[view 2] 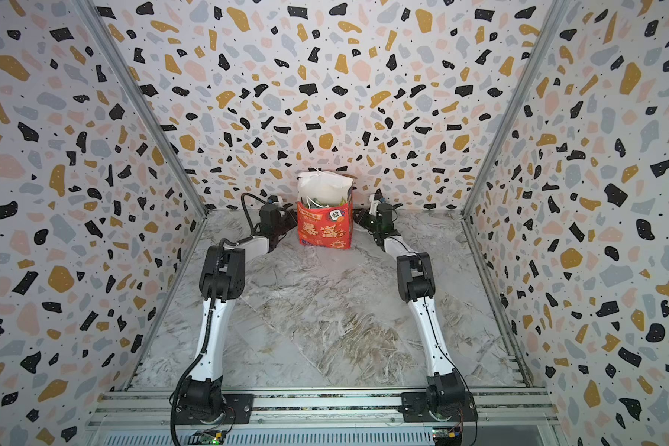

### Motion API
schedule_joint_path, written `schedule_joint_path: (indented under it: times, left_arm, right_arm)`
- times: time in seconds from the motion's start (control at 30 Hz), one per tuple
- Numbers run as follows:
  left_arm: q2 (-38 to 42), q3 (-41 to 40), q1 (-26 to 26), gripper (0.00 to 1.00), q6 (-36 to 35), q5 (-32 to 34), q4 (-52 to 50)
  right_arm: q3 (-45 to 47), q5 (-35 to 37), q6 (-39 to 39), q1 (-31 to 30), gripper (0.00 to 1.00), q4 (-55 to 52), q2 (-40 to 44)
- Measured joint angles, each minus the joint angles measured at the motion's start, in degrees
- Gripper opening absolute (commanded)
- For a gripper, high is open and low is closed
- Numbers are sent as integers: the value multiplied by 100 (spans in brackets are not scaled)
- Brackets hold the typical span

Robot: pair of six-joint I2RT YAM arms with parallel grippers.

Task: Take the snacks out of the paper bag
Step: Move the paper bag to the center of the table.

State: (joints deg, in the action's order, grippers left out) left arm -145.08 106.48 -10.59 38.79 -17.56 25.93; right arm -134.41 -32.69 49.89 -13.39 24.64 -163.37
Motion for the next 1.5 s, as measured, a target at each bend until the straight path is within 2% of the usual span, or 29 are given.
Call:
schedule_joint_path:
  times: [0.23,0.57,0.7,0.87,0.97,1.13,1.2,1.37,1.5]
  left_arm:
    - [1268,-1816,-101,0,-44,-61,859]
    - [2273,-3285,-197,0,-192,-105,1314]
    - [2708,-3403,-31,0,-361,-138,1237]
    - [2597,-2358,398,0,-651,-133,758]
    - [2124,-1419,619,0,-826,-15,487]
    - [356,1134,763,0,-990,-15,-350]
    - [-221,1731,734,0,-990,-48,-575]
    - [-1088,2229,584,0,-988,-59,-898]
    - [-1357,2288,396,0,-988,-79,-970]
  right_arm:
    - [-2,-382,-205,52,31,-4,0]
    - [212,-907,-822,98,31,-4,105]
    - [385,-1102,-962,76,31,0,223]
    - [400,-1235,-1128,4,31,-4,240]
    - [400,-1268,-1174,-52,31,-4,240]
    - [400,-1272,-1185,-120,31,61,240]
    - [400,-1268,-1185,-131,31,70,240]
    - [385,-1235,-1185,-153,31,66,240]
    - [374,-1147,-1150,-175,31,74,240]
